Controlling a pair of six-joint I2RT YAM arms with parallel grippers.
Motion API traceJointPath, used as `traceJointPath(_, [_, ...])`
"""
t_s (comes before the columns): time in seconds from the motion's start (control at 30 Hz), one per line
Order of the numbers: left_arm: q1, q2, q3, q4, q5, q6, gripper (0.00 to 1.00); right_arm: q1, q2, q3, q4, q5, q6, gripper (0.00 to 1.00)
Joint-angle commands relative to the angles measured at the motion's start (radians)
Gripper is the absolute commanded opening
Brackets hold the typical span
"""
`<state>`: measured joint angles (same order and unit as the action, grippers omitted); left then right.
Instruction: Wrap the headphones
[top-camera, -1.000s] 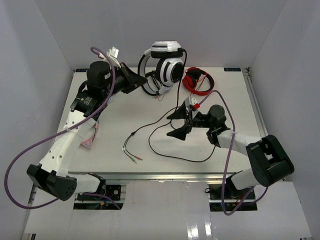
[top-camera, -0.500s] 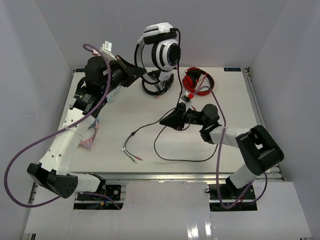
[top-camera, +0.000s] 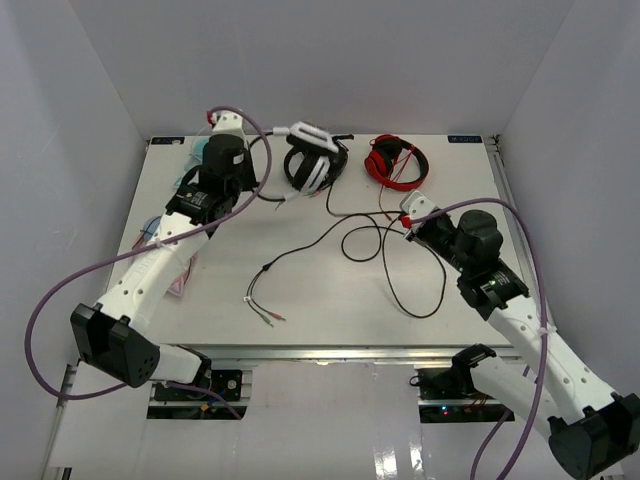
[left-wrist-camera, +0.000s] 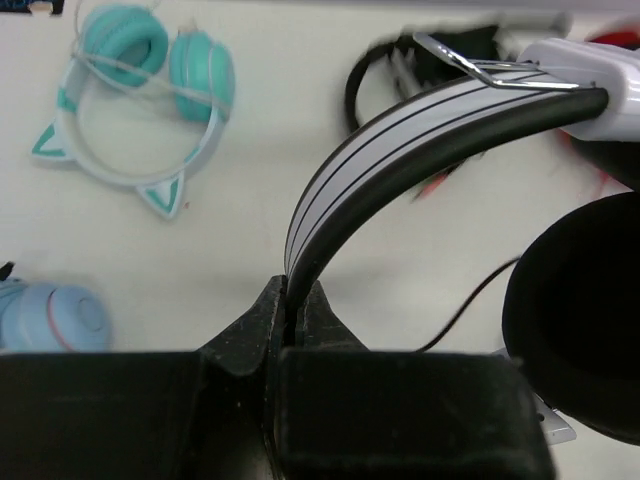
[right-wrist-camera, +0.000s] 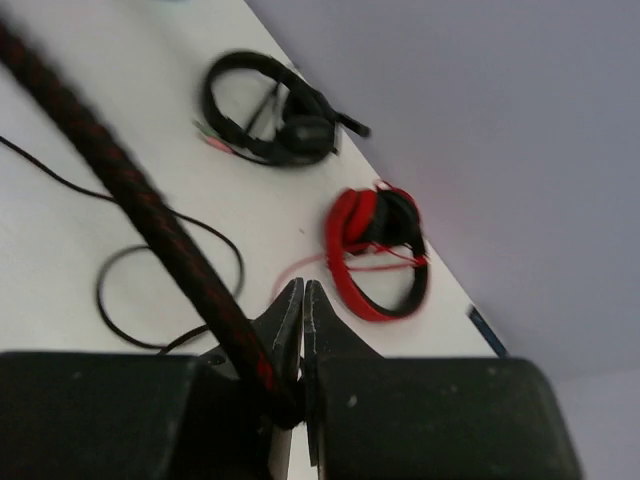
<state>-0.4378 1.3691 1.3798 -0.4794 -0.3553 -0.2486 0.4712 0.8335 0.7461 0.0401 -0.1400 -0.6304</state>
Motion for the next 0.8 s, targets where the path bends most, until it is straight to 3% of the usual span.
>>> traceJointPath(0.0, [-0.063,-0.018,-0.074,0.045,0.072,0.237,0.00,-0.008,0.051,0.226,-0.224,0.179,-0.221,0.08])
traceJointPath(0.17, [-0.171,-0.011,-0.132,0.038,0.157,0.292,0.00,-0.017,0.184,0.428,-0.281,0.065,-0.165,0.08])
traceJointPath(0.4, [-0.273,0.049,-0.123,0.040,0.161,0.265,0.00,-0.017,0.281,0.497,-0.307,-0.094,-0.056,0.08])
traceJointPath(0.77, [-0.418,-0.057,-0.243,0.141,0.250,0.317,0.00,-0.042,0.378,0.447,-0.163,0.102,0.013,0.08])
